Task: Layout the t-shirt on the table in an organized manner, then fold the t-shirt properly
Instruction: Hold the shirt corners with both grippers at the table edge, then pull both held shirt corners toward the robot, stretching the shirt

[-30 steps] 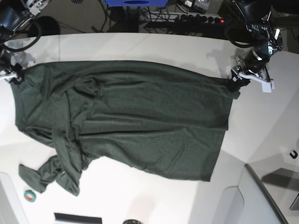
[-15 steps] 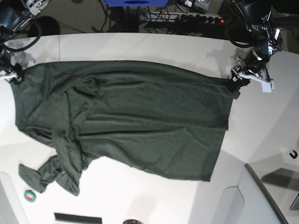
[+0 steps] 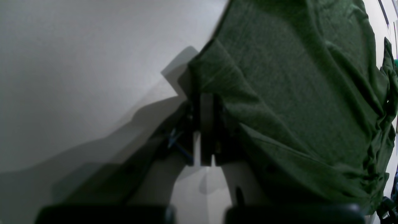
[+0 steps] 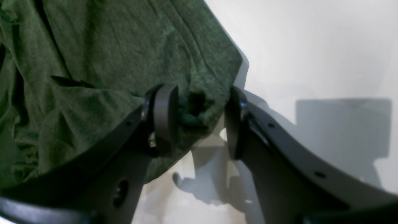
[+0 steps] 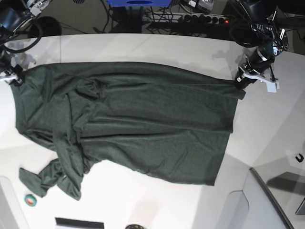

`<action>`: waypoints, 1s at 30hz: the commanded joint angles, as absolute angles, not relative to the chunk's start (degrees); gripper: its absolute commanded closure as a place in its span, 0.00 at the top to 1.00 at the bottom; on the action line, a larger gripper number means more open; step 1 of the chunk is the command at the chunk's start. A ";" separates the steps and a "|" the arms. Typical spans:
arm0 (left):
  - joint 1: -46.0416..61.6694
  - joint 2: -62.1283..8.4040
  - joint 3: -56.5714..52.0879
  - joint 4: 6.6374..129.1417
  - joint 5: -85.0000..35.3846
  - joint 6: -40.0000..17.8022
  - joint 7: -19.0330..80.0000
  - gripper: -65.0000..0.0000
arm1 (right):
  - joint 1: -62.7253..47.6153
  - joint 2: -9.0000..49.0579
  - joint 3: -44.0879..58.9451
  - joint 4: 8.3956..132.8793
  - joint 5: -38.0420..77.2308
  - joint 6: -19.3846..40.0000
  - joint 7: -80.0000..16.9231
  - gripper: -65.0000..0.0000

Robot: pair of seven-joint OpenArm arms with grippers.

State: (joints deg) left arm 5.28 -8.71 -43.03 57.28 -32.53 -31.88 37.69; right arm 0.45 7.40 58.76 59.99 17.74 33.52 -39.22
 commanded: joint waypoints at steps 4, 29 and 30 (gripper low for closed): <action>7.08 -8.75 -42.77 62.20 -27.74 -28.09 43.74 0.00 | 0.84 8.13 58.77 62.29 17.19 33.89 -40.13 0.23; 2.68 -5.85 -46.64 87.96 -28.00 -25.01 63.96 0.00 | 5.41 8.22 58.77 81.63 16.92 29.85 -60.70 0.01; 2.95 -5.85 -47.34 88.13 -28.00 -25.01 63.87 0.00 | 4.35 8.04 58.77 82.07 17.01 29.85 -60.62 0.01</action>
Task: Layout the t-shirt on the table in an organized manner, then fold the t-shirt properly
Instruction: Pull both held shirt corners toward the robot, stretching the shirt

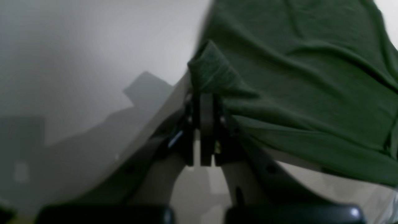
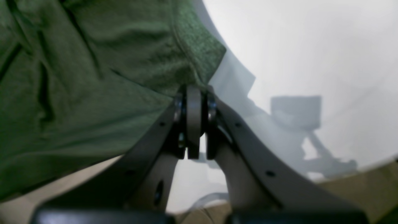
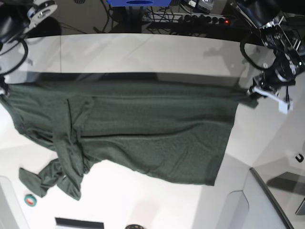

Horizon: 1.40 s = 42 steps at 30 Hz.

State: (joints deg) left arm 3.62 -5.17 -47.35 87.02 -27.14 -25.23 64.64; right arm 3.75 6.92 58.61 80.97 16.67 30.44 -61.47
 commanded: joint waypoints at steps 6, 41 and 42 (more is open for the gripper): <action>8.48 -5.93 -47.52 88.22 -27.82 -25.10 63.43 0.00 | 1.10 7.87 58.77 82.15 17.01 29.85 -60.53 0.01; 13.85 -6.29 -47.96 81.54 -27.47 -24.92 57.89 0.62 | -2.95 6.37 60.97 73.89 17.27 29.93 -52.00 0.44; 13.85 -6.29 -48.04 81.54 -27.47 -24.92 57.89 0.65 | -2.86 5.58 62.29 74.86 17.27 29.93 -52.00 0.45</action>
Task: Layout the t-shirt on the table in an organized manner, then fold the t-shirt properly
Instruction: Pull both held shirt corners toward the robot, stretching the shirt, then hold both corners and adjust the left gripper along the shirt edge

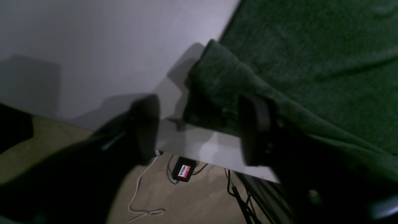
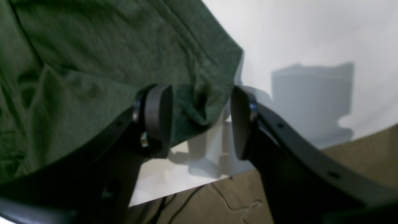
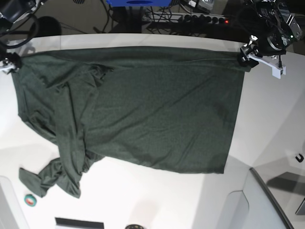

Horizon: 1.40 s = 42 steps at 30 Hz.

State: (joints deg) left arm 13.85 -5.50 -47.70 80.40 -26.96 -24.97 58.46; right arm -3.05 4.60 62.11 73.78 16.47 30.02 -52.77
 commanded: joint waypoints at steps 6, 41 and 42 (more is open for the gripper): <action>13.93 -6.55 -49.45 88.66 -27.56 -24.92 57.98 0.66 | -4.09 3.74 63.78 85.58 17.10 29.93 -52.00 0.45; 15.34 -0.04 -53.14 89.54 -27.65 -25.01 57.27 0.22 | -3.47 1.71 63.52 87.08 17.01 38.46 -52.00 0.44; 15.25 -0.04 -53.05 89.54 -27.65 -25.01 57.27 0.22 | -3.47 1.71 63.52 87.08 17.01 38.46 -52.00 0.44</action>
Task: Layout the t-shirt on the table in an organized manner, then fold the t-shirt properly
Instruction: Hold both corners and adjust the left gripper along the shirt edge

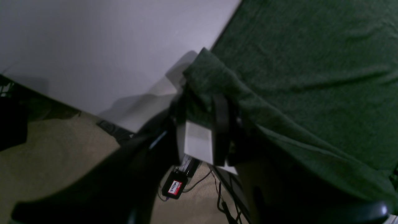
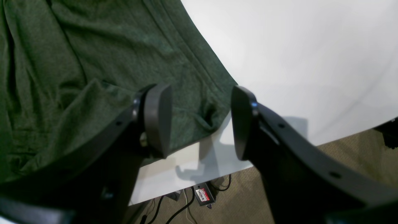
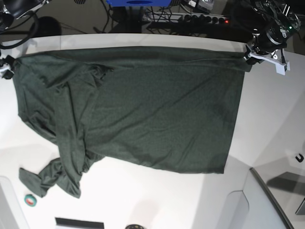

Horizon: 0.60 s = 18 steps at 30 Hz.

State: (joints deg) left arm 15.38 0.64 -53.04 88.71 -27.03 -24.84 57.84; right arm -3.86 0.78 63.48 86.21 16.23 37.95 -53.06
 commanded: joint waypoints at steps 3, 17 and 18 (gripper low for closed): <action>15.16 -0.04 -52.88 89.54 -27.65 -25.01 57.27 0.22 | -3.47 1.71 63.52 87.08 17.01 38.46 -52.00 0.44; 14.46 -0.13 -52.97 89.45 -27.56 -25.01 57.19 0.46 | -3.47 1.80 63.52 87.08 17.01 38.64 -52.00 0.44; 13.85 -0.13 -53.23 89.36 -27.56 -25.01 57.19 0.46 | -3.47 1.80 63.52 87.08 17.01 38.64 -52.00 0.44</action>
State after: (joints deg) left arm 14.37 0.62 -53.08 88.49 -26.57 -24.82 58.08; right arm -3.84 0.80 63.48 86.21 16.23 37.98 -53.08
